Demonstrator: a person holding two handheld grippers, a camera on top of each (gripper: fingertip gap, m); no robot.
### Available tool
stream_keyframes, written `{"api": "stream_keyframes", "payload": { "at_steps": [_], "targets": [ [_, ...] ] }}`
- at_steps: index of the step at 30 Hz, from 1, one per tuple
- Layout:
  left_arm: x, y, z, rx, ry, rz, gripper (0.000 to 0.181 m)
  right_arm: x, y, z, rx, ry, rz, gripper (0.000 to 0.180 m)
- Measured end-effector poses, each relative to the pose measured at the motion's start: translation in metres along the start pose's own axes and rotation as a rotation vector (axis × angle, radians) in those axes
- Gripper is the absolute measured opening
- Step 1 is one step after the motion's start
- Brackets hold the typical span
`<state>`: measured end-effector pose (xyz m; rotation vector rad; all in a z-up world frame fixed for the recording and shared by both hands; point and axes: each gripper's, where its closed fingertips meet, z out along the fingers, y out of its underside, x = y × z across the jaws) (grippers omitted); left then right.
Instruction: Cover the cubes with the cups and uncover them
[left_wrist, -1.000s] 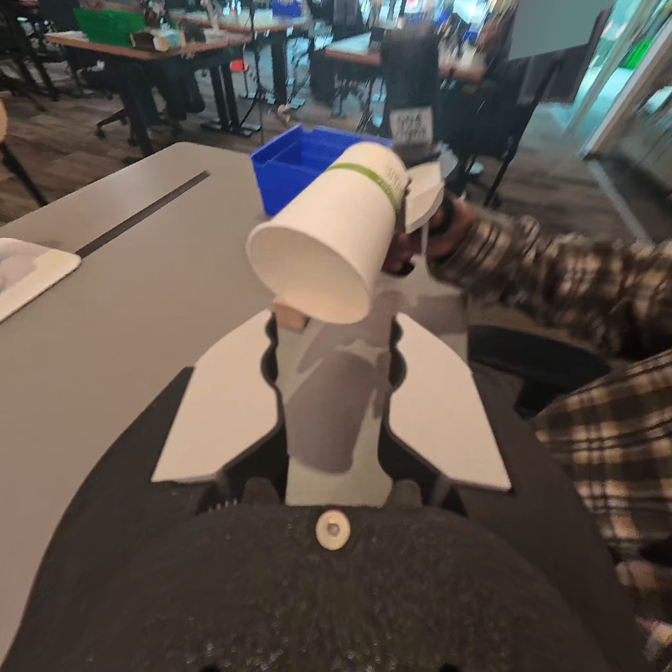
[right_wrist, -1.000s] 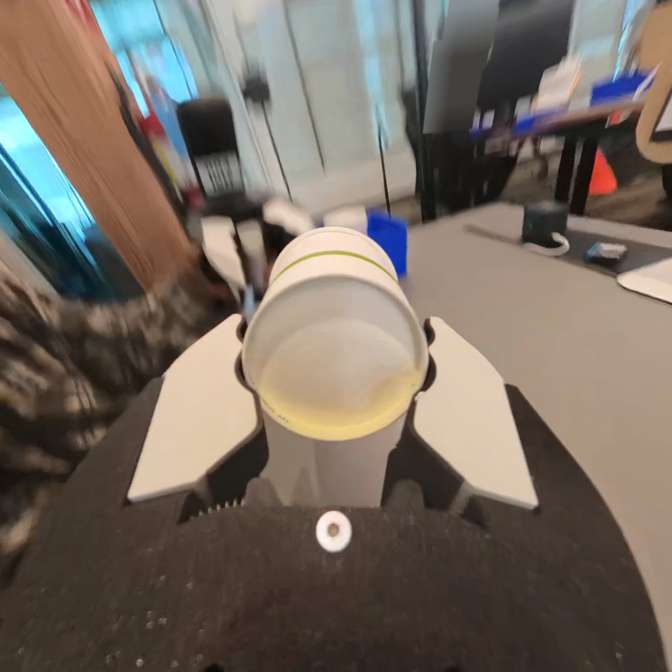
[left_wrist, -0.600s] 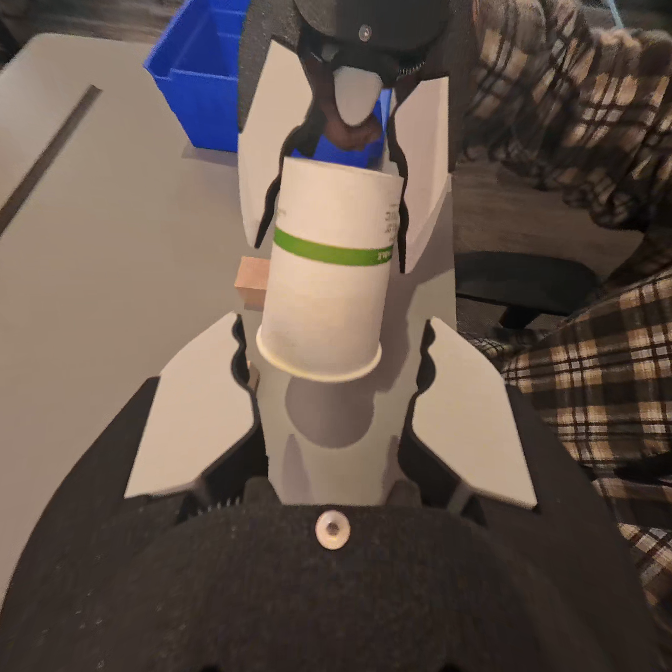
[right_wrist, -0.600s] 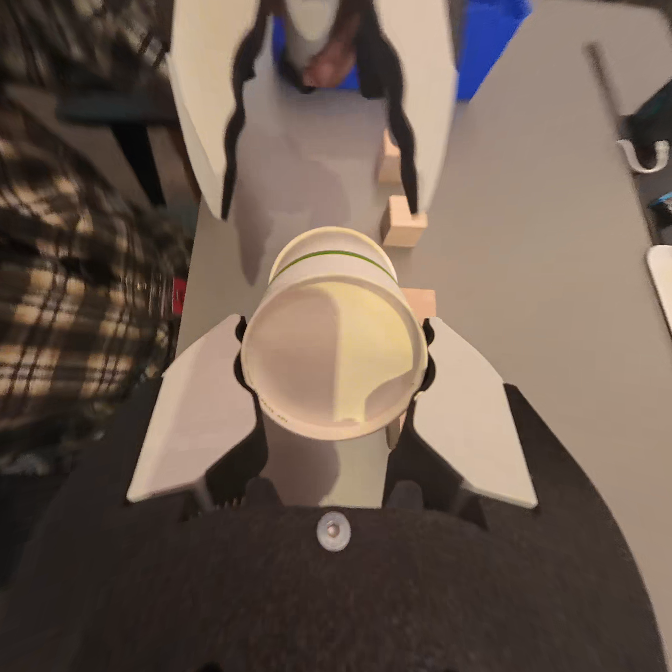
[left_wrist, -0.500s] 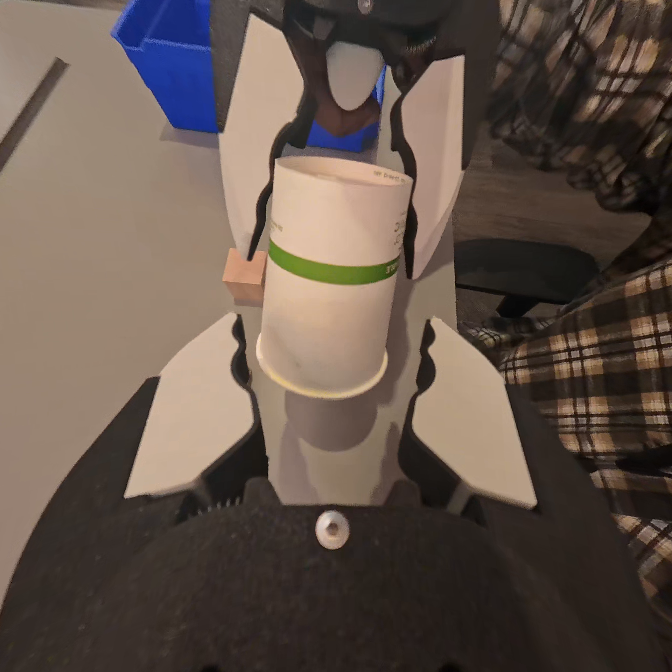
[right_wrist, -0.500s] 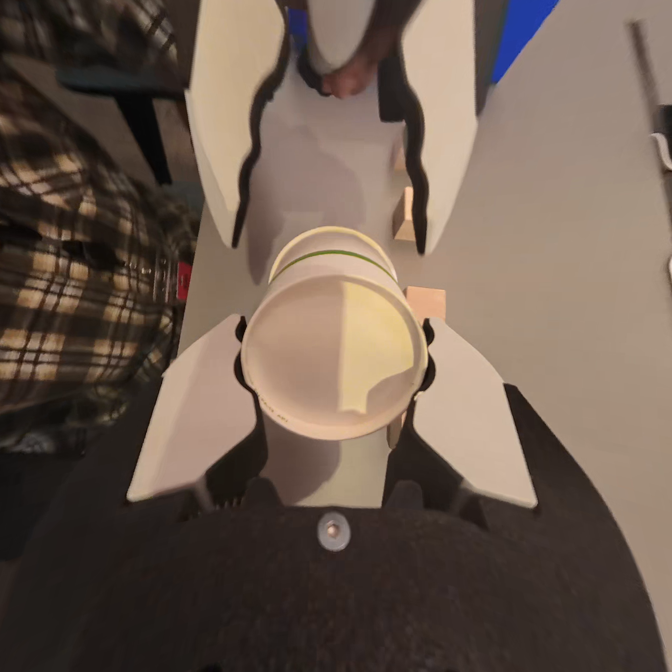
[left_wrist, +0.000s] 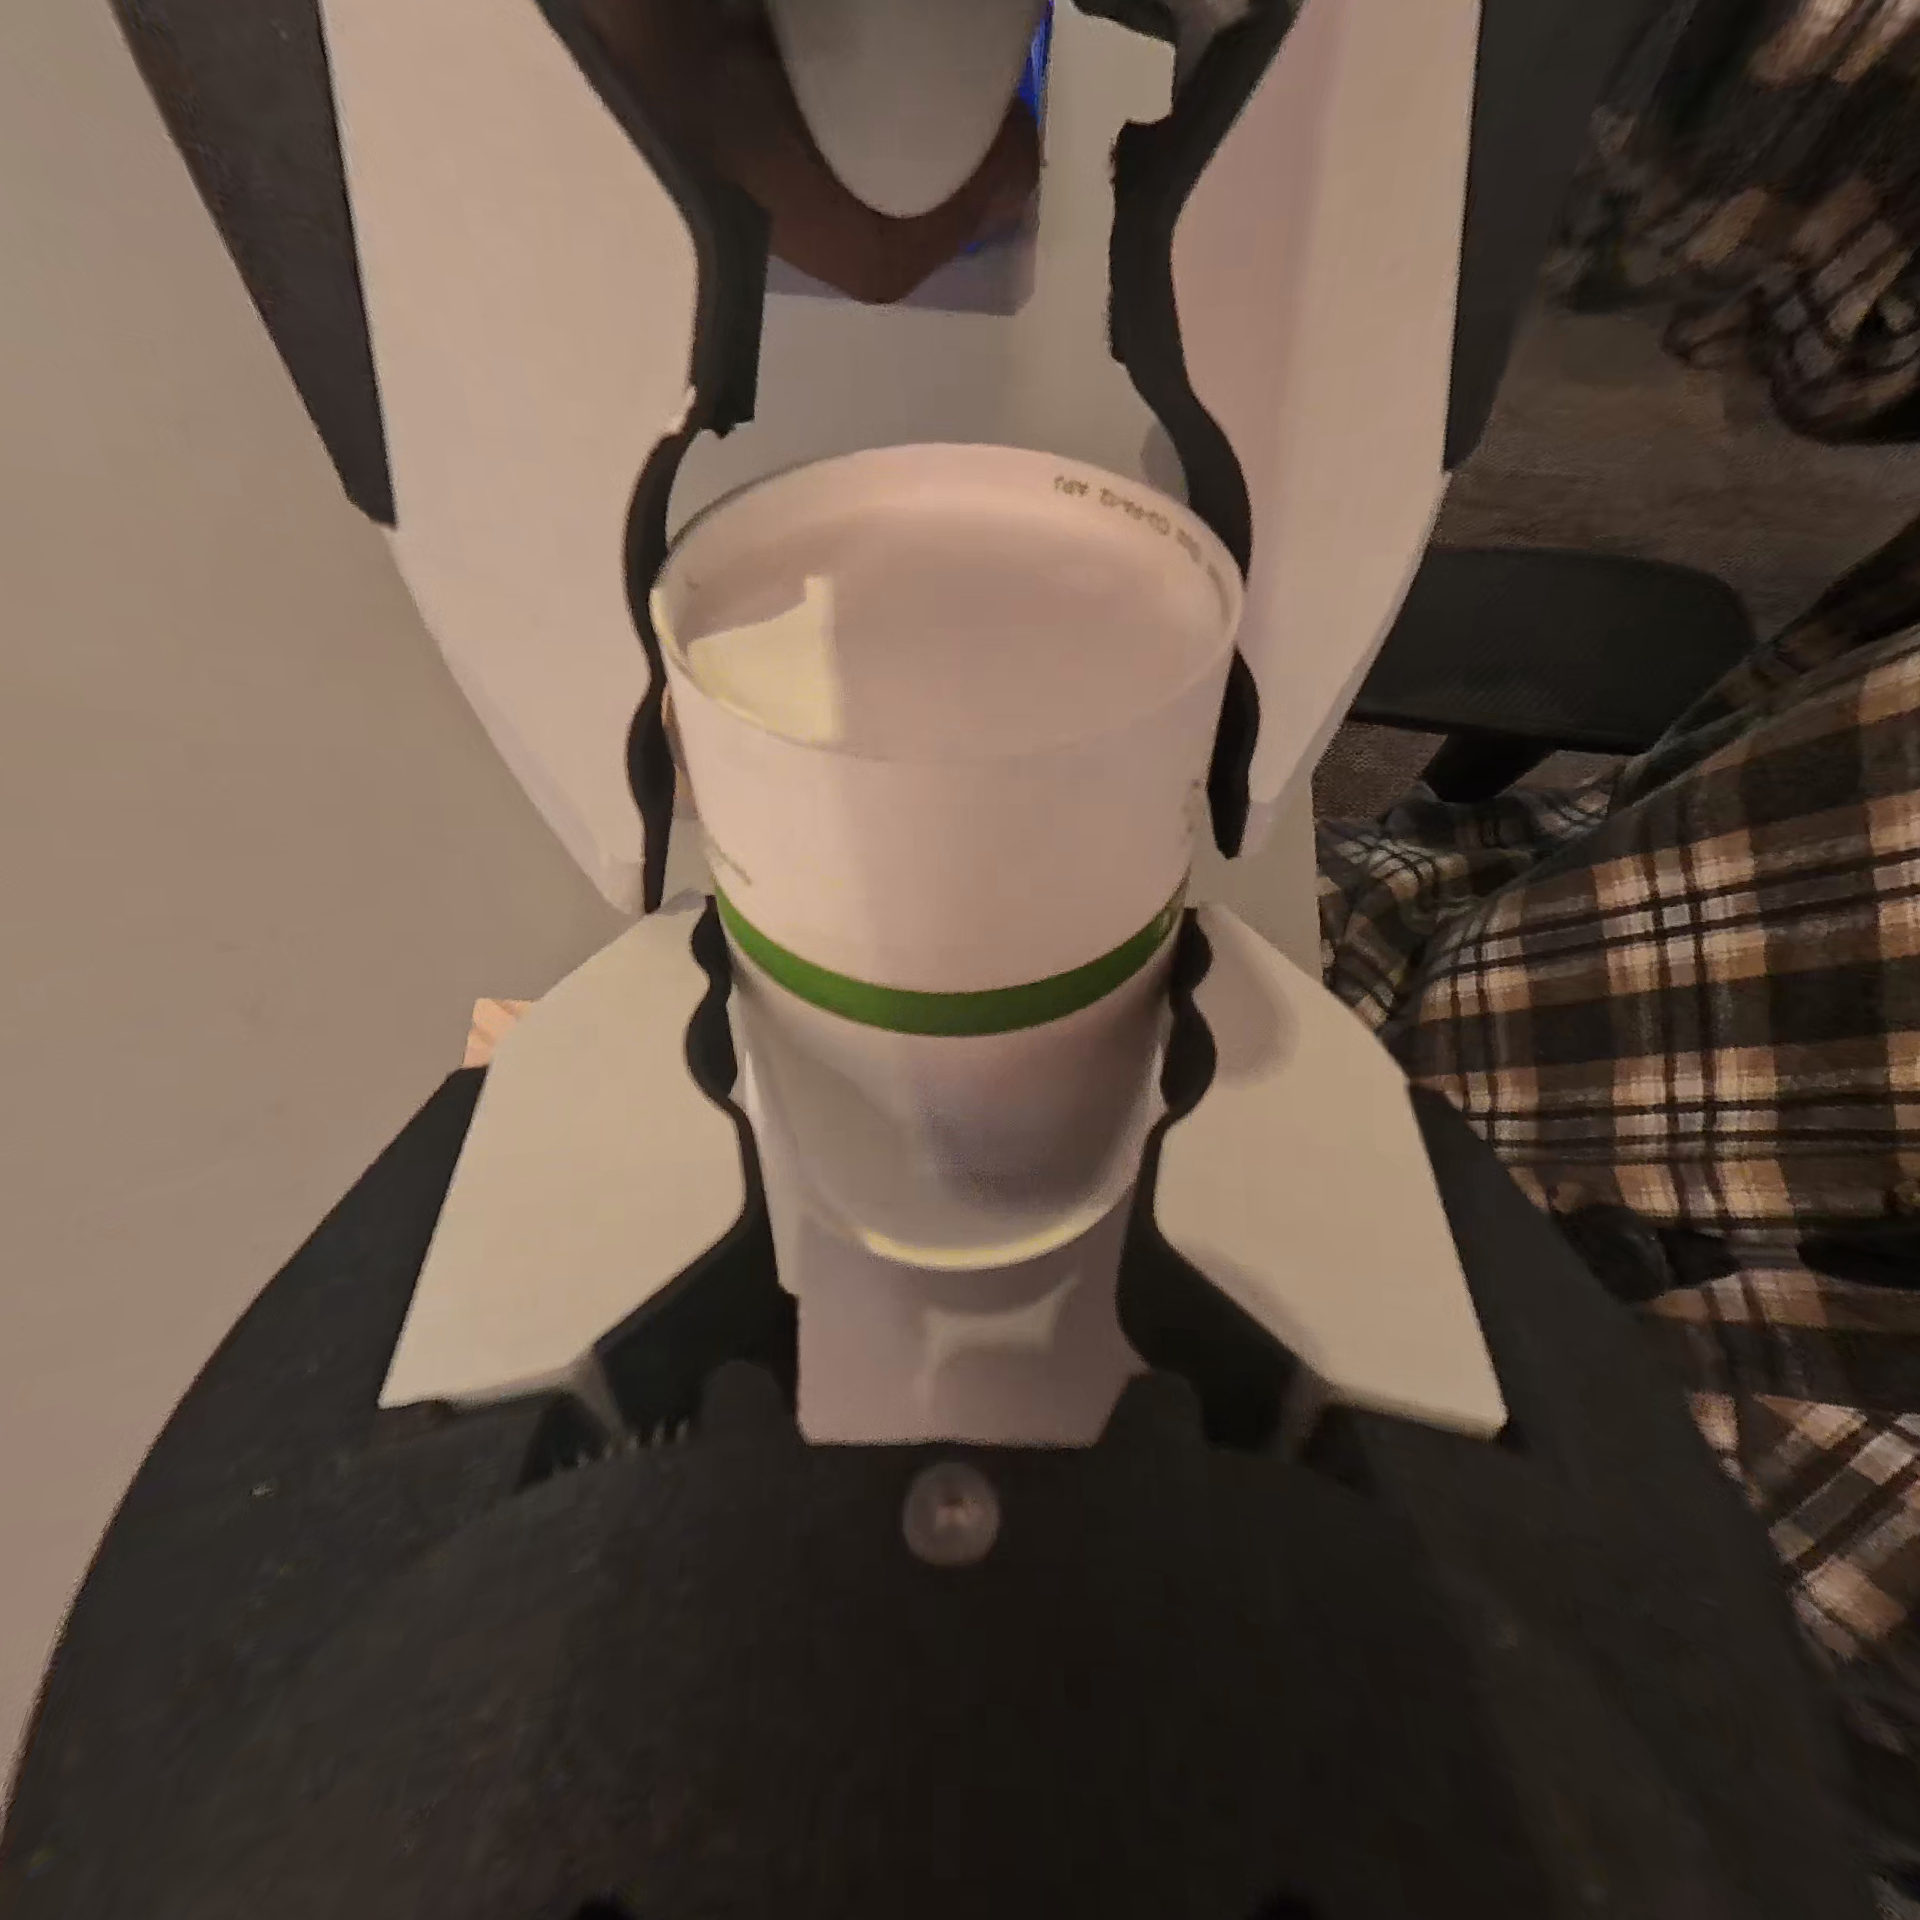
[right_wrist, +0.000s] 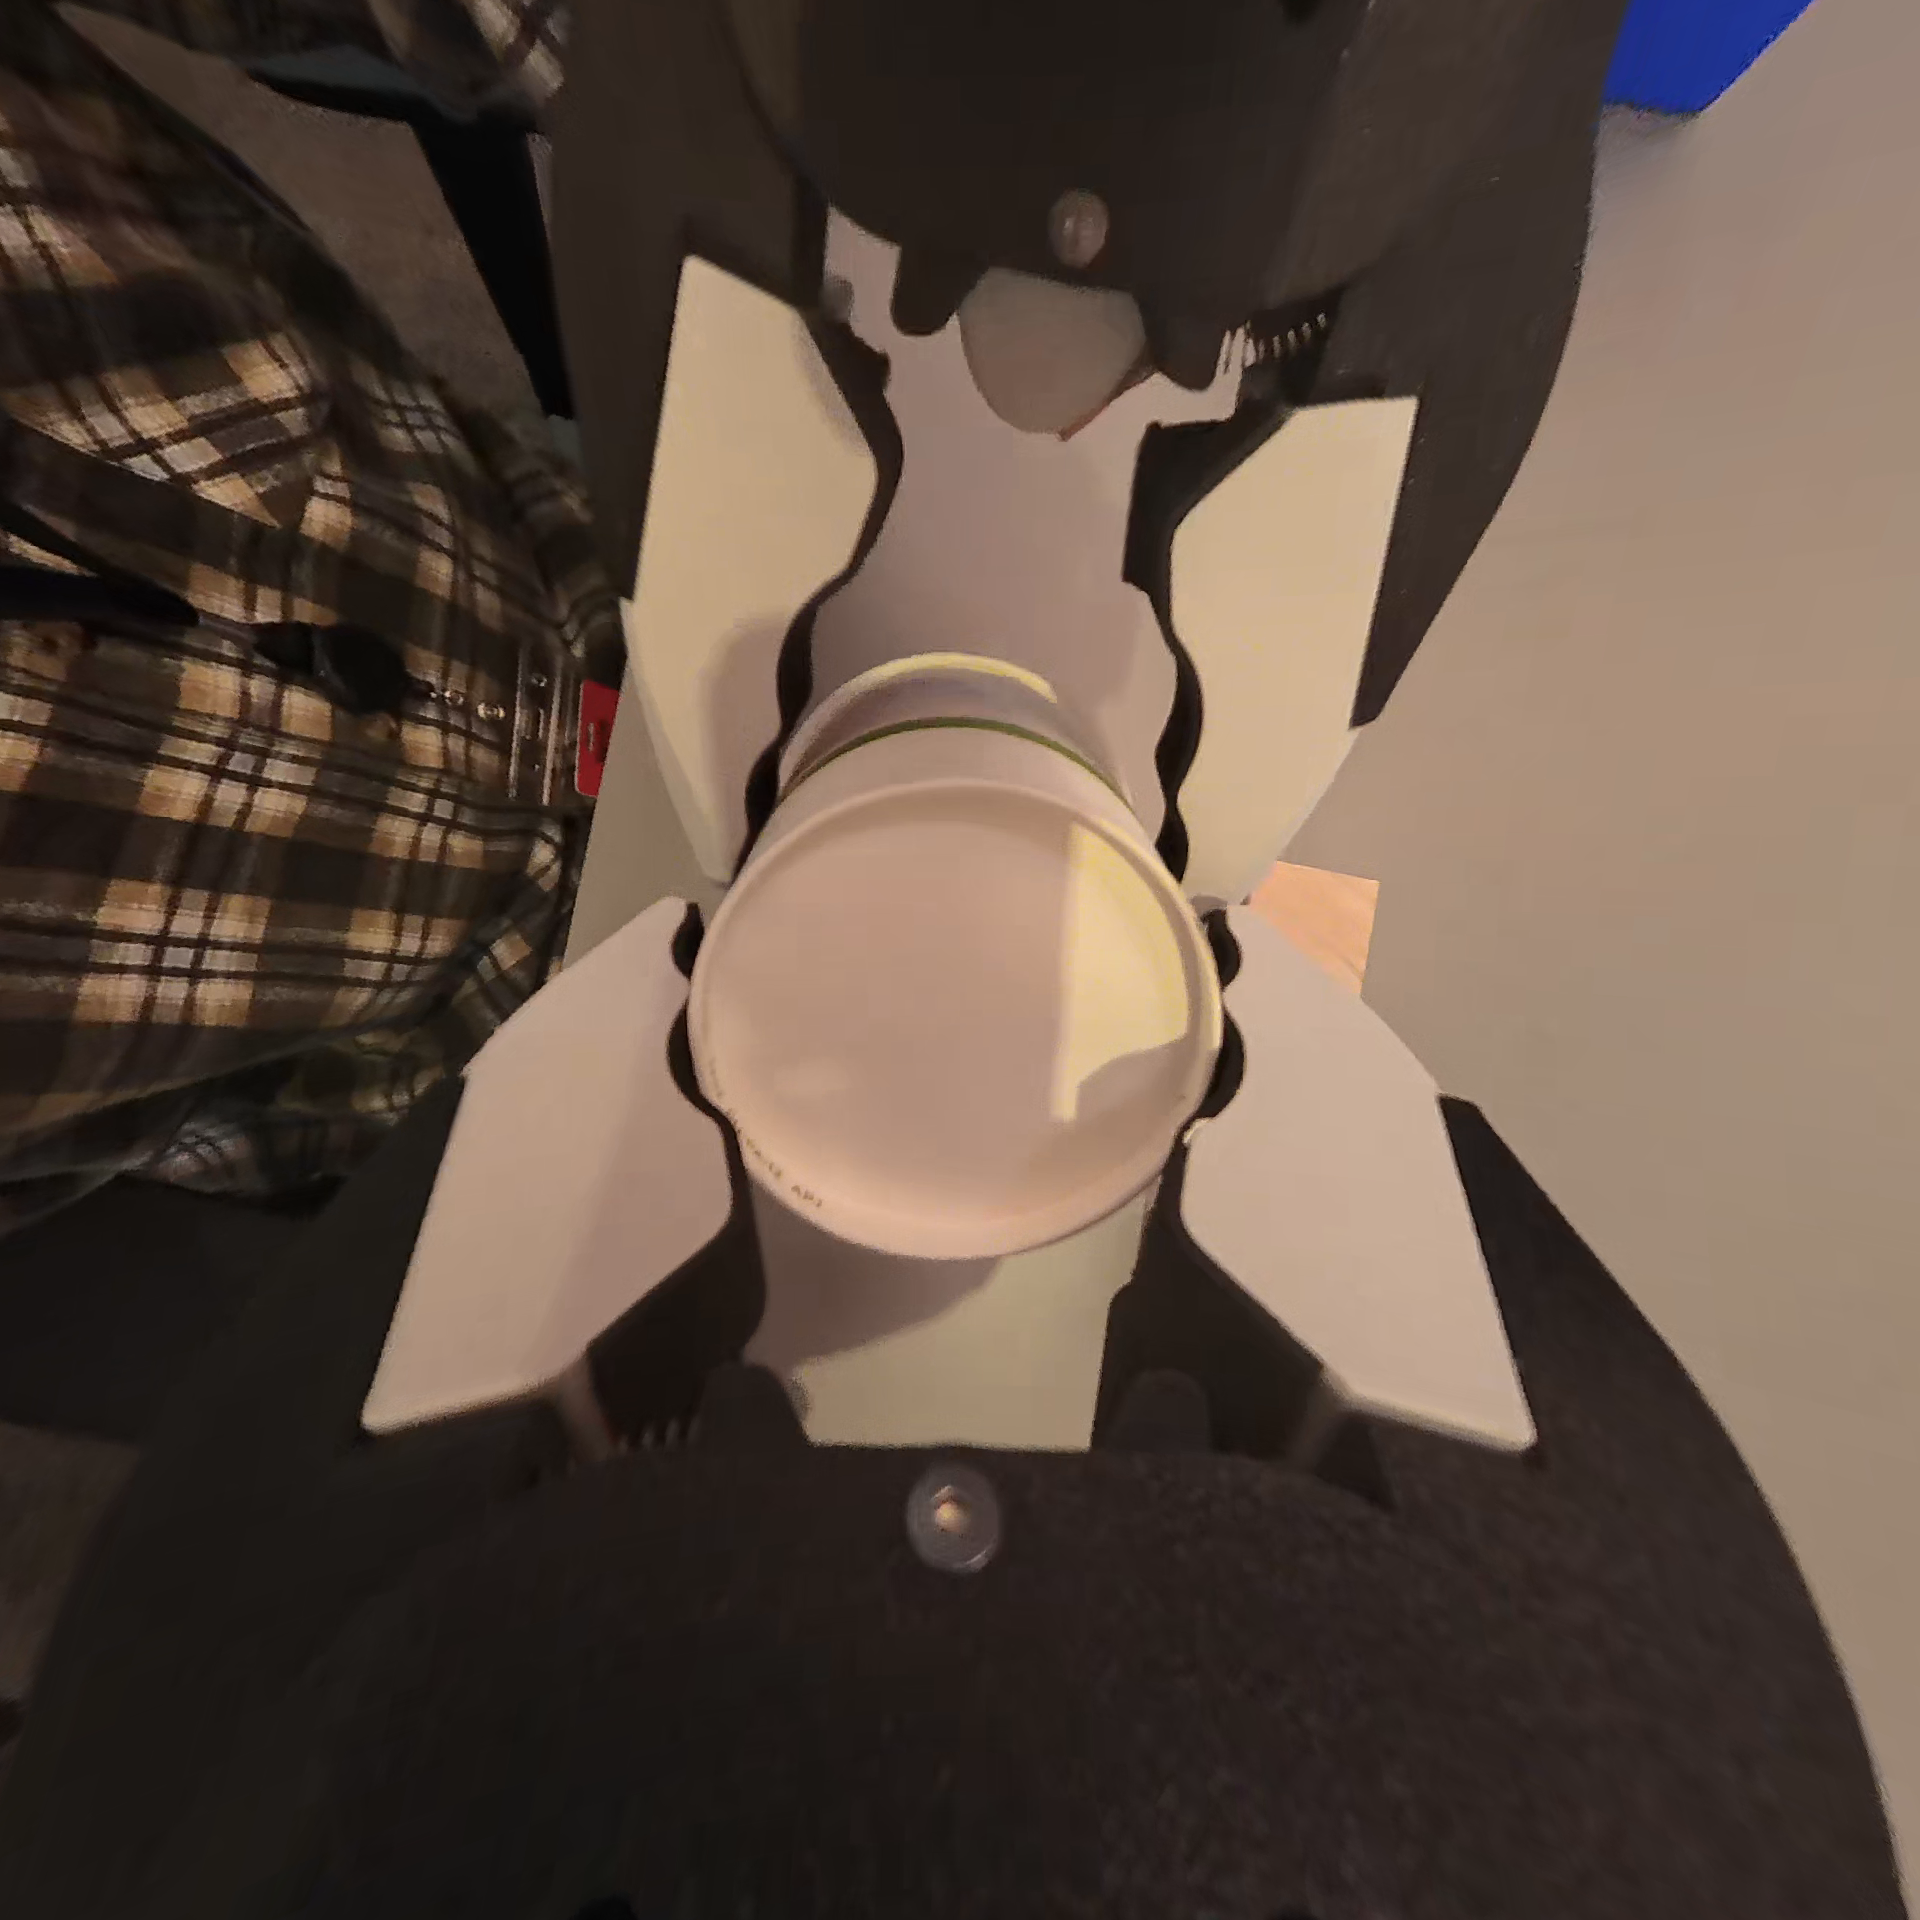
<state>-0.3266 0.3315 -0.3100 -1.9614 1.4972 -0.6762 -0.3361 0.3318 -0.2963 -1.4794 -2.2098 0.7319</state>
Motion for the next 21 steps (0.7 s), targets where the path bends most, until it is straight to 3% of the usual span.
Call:
{"api": "stream_keyframes", "payload": {
  "at_steps": [6, 9, 12, 17, 21],
  "targets": [
    [-0.001, 0.008, -0.003, 0.062, -0.043, -0.059, 0.079, 0.002, -0.005, -0.002, 0.028, 0.005, 0.012, 0.091],
    [-0.010, 0.021, -0.016, 0.094, -0.125, -0.109, 0.079, 0.012, -0.004, -0.012, 0.076, 0.074, 0.031, 0.101],
    [-0.033, 0.030, -0.059, 0.249, -0.317, -0.223, 0.079, 0.030, -0.006, -0.032, 0.234, 0.212, 0.079, 0.115],
    [-0.076, 0.072, -0.154, 0.519, -0.741, -0.466, 0.079, 0.073, 0.013, -0.071, 0.596, 0.478, 0.219, 0.112],
    [-0.091, 0.112, -0.176, 0.537, -0.927, -0.566, 0.080, 0.092, 0.040, -0.077, 0.787, 0.532, 0.321, 0.110]
  ]
}}
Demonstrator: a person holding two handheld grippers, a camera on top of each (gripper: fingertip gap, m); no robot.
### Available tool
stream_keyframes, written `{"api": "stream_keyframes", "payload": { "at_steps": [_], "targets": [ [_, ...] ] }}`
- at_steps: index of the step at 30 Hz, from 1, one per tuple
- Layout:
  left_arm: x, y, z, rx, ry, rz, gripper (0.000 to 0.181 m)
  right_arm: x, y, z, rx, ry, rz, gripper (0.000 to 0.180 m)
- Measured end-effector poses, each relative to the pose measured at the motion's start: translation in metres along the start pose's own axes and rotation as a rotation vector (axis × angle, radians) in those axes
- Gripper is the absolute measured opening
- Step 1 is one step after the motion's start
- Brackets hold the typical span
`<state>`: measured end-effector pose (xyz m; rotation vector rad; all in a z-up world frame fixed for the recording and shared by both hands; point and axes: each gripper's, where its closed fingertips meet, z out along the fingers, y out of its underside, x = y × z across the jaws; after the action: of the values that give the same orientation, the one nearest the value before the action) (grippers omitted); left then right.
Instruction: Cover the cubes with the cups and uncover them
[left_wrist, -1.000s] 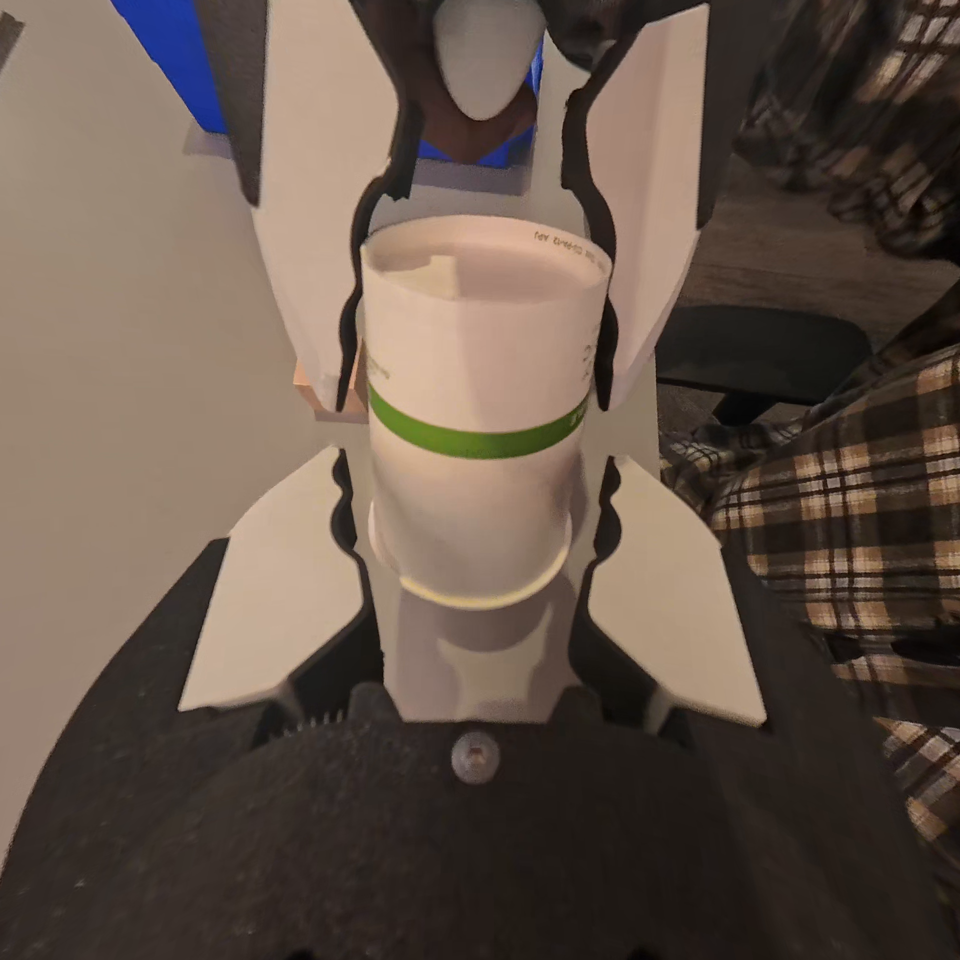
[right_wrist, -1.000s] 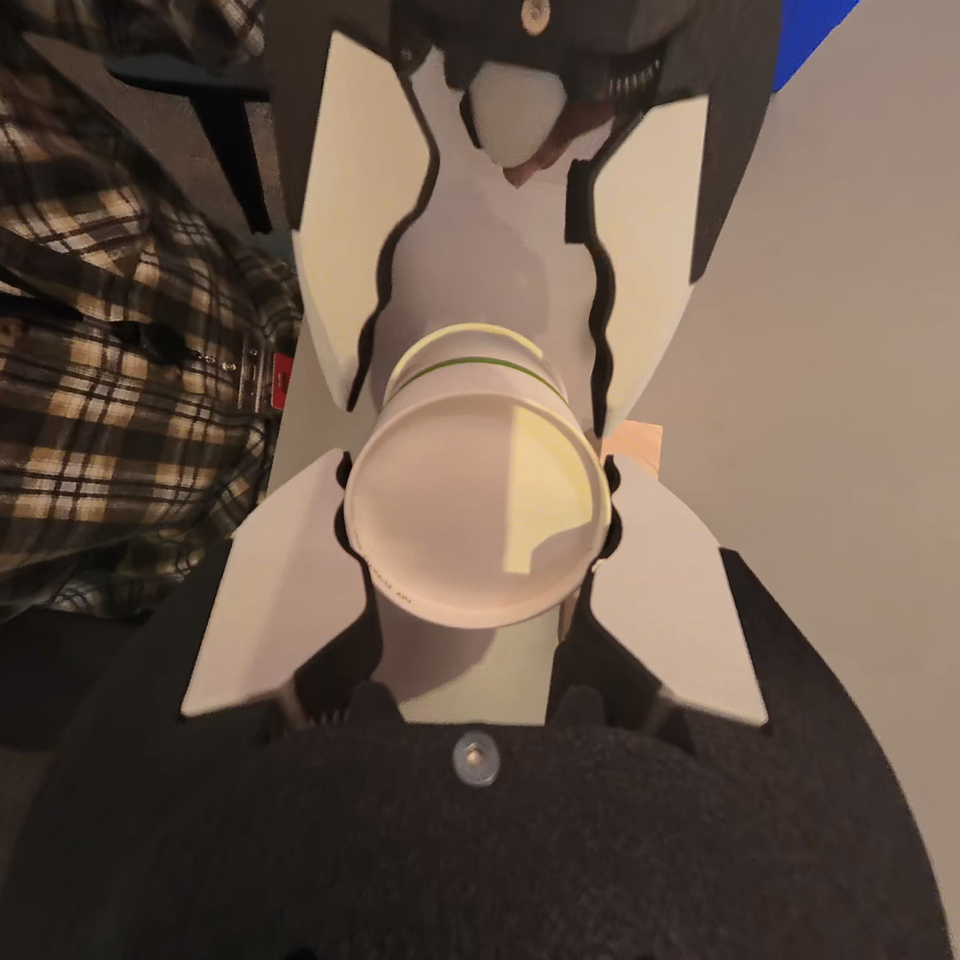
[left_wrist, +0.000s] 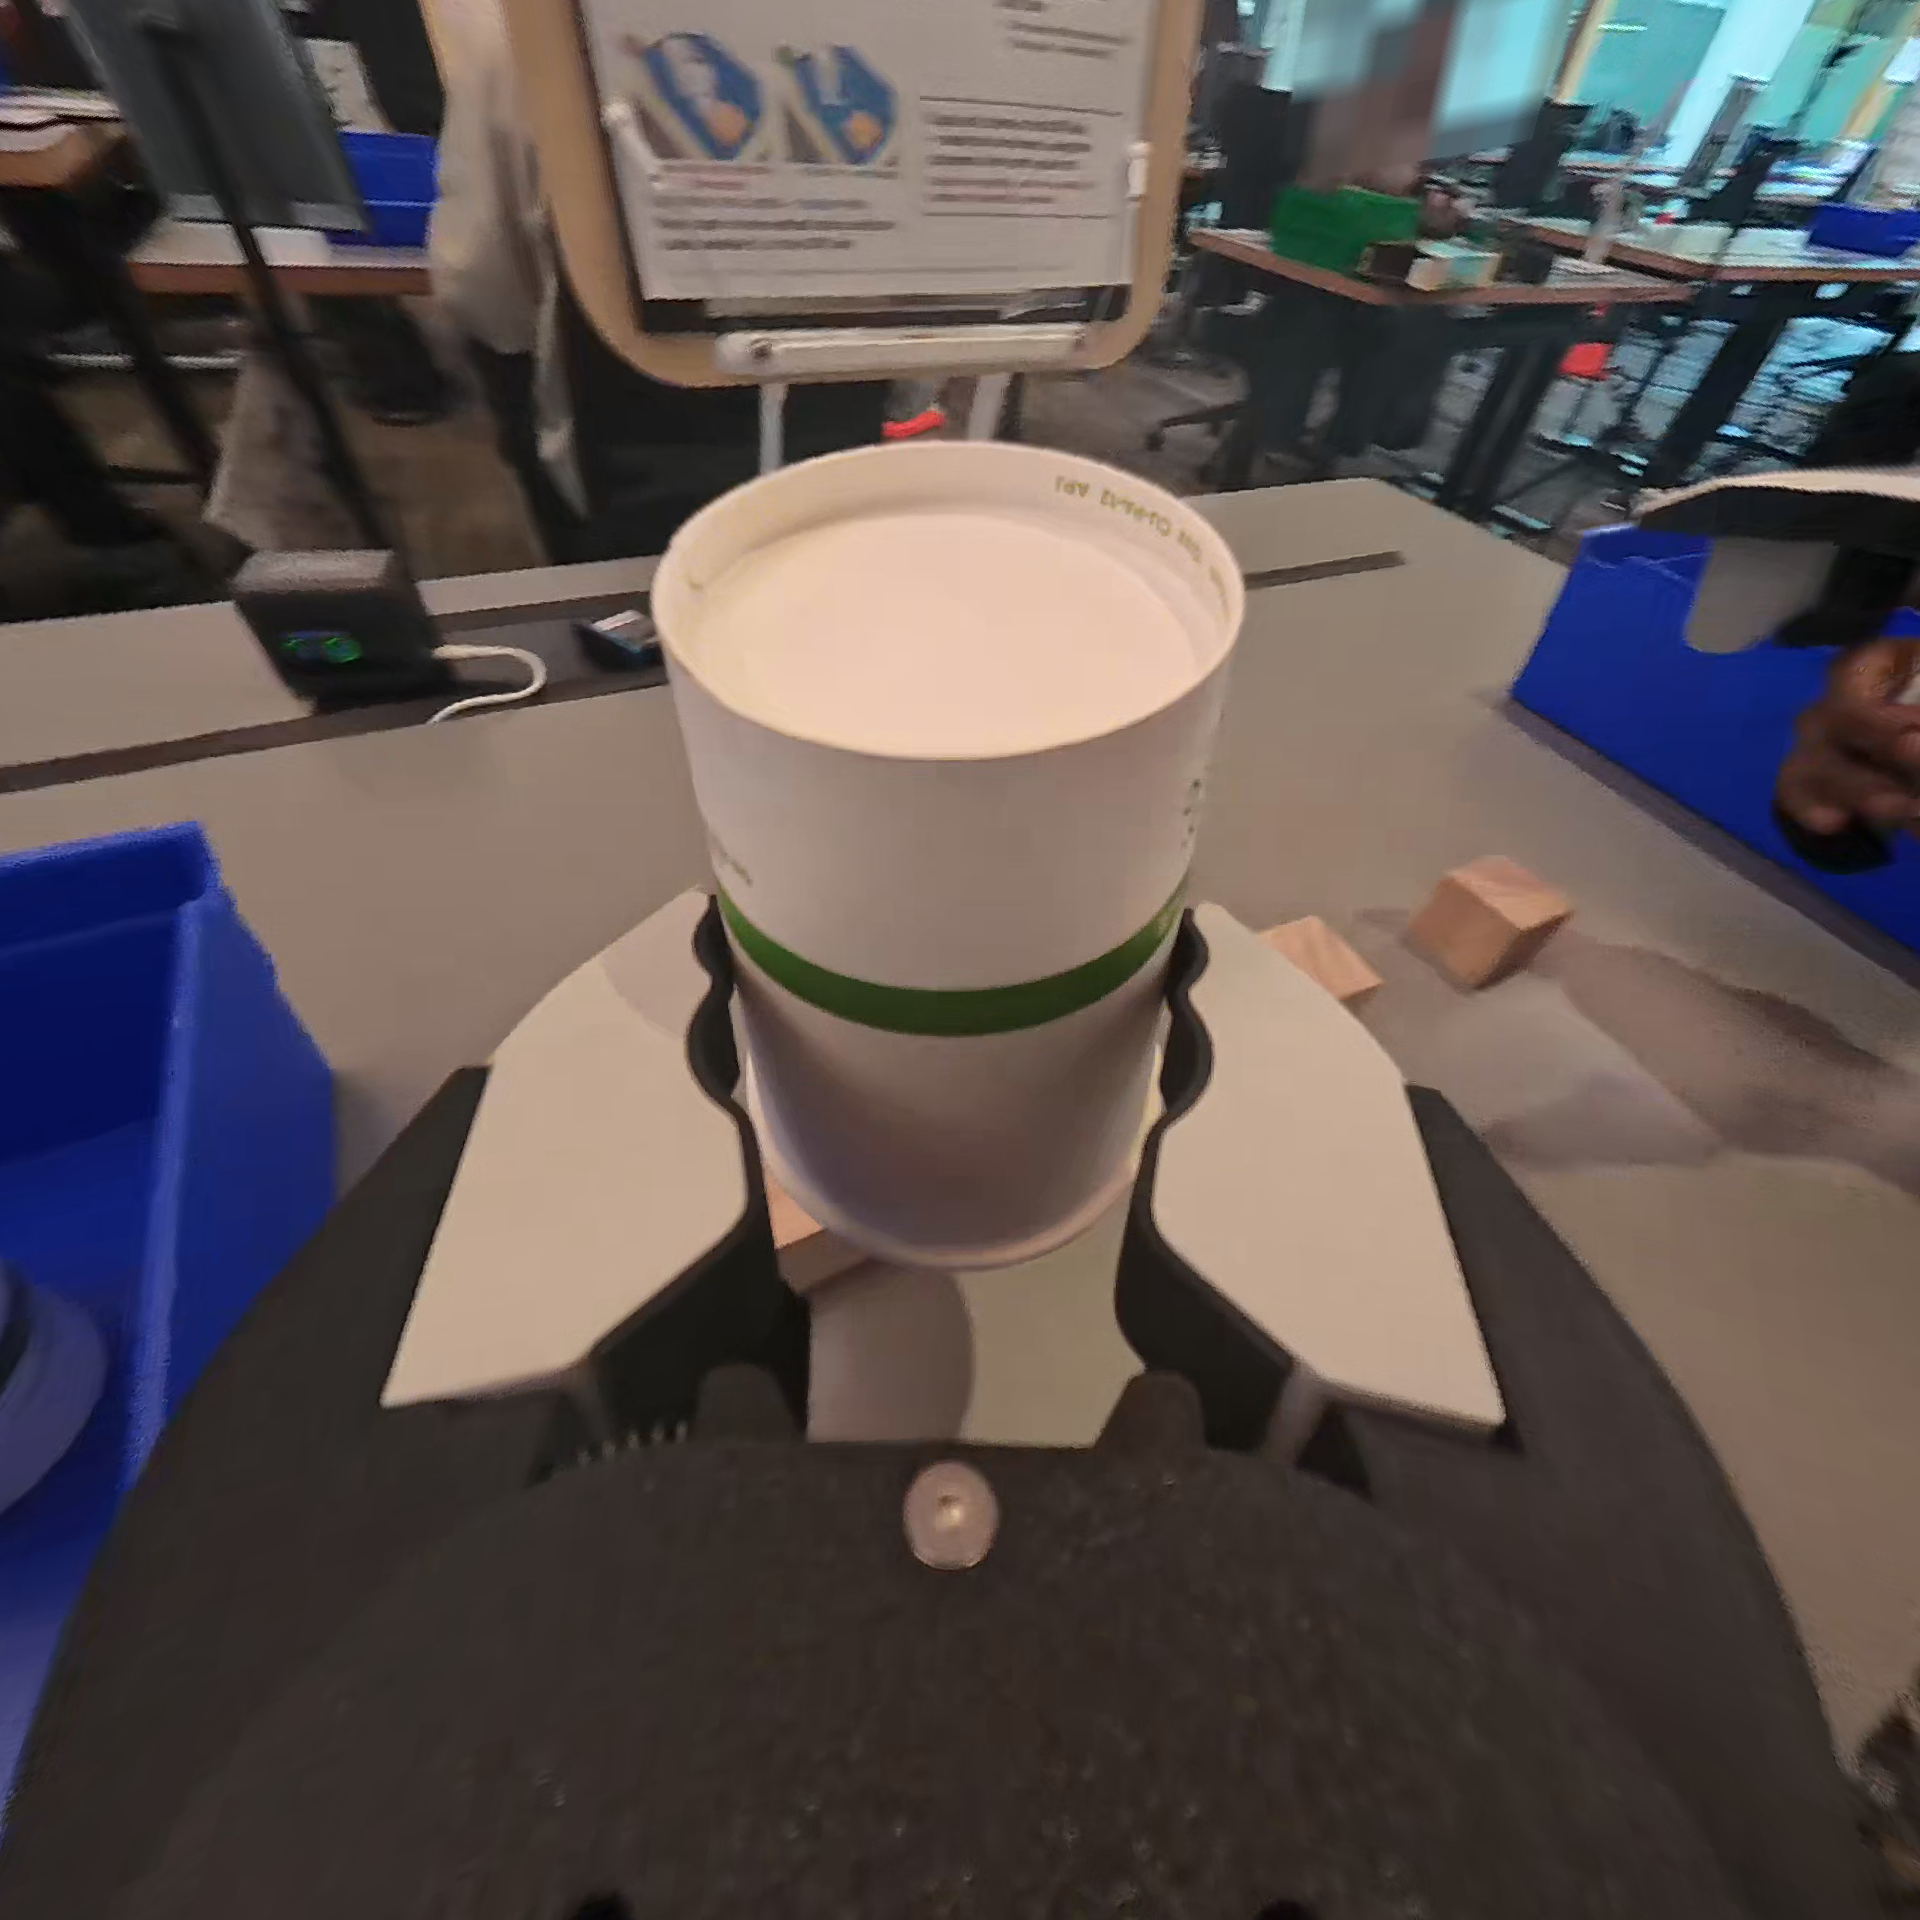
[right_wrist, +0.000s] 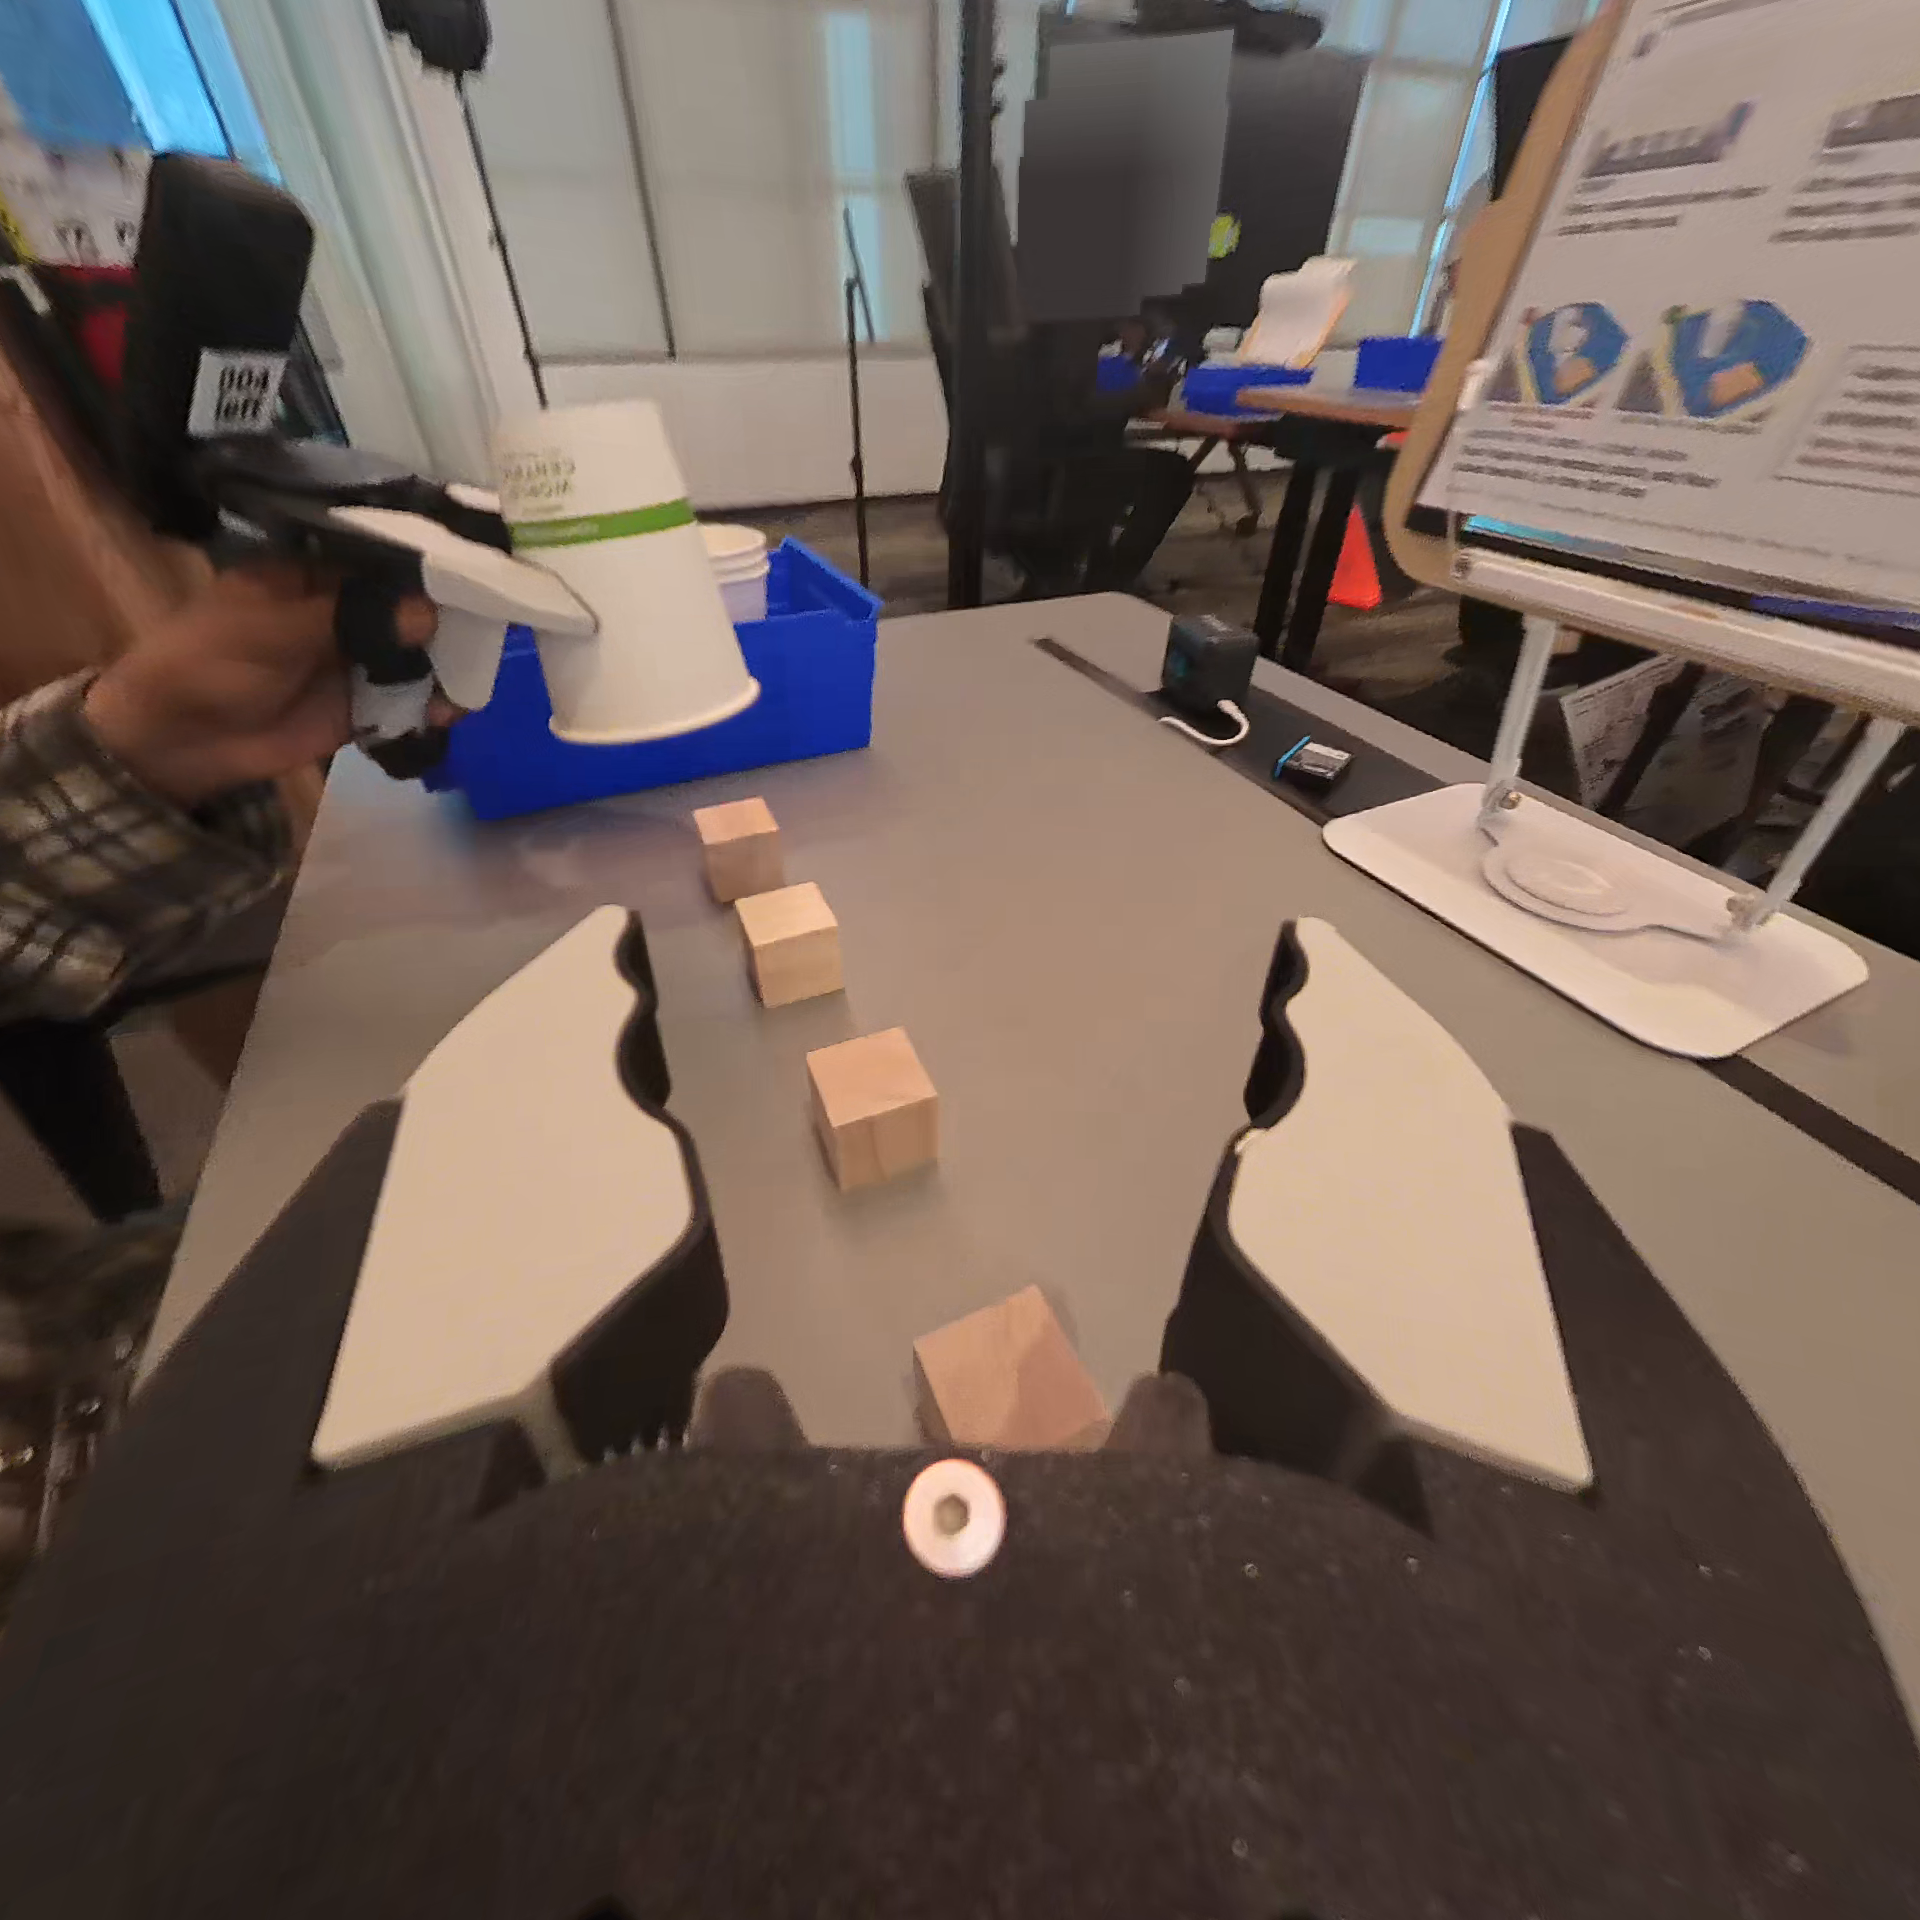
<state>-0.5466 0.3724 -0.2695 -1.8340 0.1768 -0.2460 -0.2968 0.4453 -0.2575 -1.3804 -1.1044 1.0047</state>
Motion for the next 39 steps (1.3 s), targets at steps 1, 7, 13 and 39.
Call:
{"api": "stream_keyframes", "payload": {
  "at_steps": [1, 7, 13, 39],
  "targets": [
    [-0.007, 0.005, 0.002, -0.002, -0.030, -0.007, 0.080, 0.005, 0.004, -0.002, 0.024, 0.013, 0.014, 0.109],
    [-0.034, 0.037, 0.021, -0.079, -0.140, -0.013, 0.080, 0.018, 0.013, -0.018, 0.172, 0.035, 0.051, 0.098],
    [-0.045, 0.058, 0.033, -0.113, -0.191, -0.025, 0.080, 0.019, 0.014, -0.029, 0.195, -0.004, 0.072, 0.086],
    [-0.035, 0.092, 0.021, -0.215, -0.256, 0.002, 0.129, 0.002, 0.021, -0.020, 0.151, -0.092, 0.052, 0.093]
  ]
}}
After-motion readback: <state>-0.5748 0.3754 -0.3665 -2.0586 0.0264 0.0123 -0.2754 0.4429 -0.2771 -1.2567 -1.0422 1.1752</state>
